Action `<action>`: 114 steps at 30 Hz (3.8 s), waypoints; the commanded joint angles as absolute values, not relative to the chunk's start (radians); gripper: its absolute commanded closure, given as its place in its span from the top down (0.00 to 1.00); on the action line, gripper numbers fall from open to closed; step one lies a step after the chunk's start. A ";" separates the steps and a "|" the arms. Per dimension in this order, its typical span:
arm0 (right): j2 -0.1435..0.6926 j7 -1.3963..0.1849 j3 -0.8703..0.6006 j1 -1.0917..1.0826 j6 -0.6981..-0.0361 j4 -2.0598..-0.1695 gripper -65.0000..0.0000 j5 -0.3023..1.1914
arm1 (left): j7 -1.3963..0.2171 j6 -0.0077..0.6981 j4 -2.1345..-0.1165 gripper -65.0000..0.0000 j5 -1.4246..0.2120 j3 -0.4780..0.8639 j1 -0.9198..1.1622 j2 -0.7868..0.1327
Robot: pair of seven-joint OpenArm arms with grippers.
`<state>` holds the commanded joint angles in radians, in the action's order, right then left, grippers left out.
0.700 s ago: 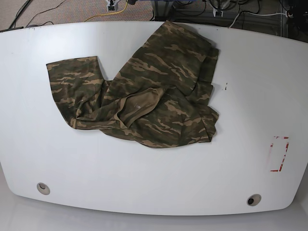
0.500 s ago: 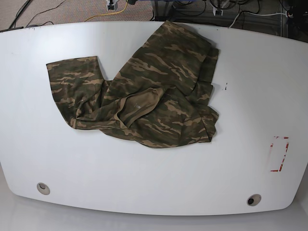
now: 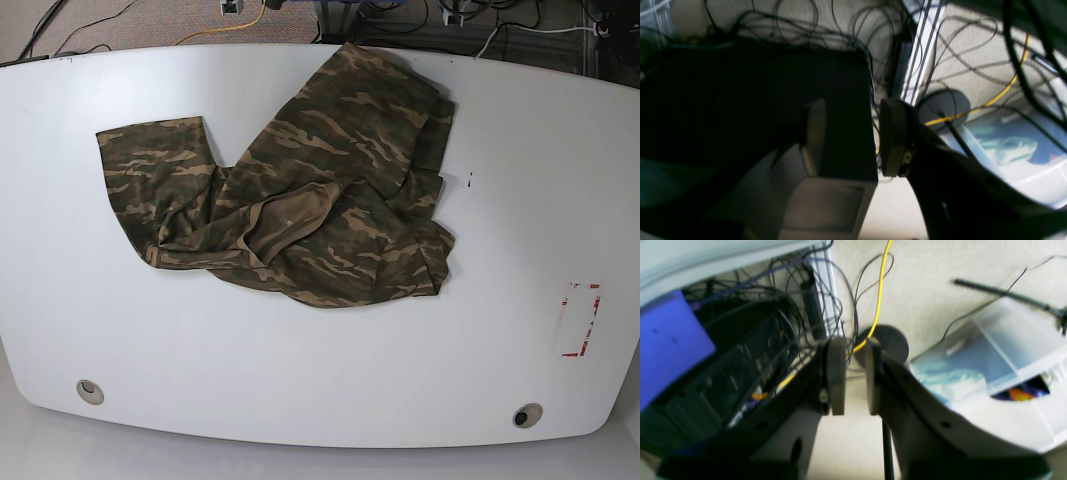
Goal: Layout the t-shirt on the table in an organized manner, then fold the t-shirt properly
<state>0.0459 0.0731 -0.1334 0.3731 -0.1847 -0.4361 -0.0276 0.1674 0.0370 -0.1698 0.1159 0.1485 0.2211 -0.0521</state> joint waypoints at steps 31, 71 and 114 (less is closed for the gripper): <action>0.033 0.108 -0.130 0.335 -0.194 -0.483 0.14 -0.024 | 0.188 0.042 -0.268 0.37 0.113 0.153 0.252 -0.051; -0.038 0.154 -0.131 1.032 -0.194 -1.472 0.14 -0.018 | 0.343 0.045 -1.156 0.37 0.038 0.208 0.881 -0.091; 0.002 0.154 -0.128 0.998 -0.194 -2.017 0.15 0.113 | 0.328 0.136 -1.942 0.37 -0.203 0.246 1.079 -0.136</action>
<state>0.0023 0.1542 -0.1281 0.9981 -0.1941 -2.0169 0.1128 0.3276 0.1358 -1.9417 -0.2033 0.2463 1.0794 -0.1358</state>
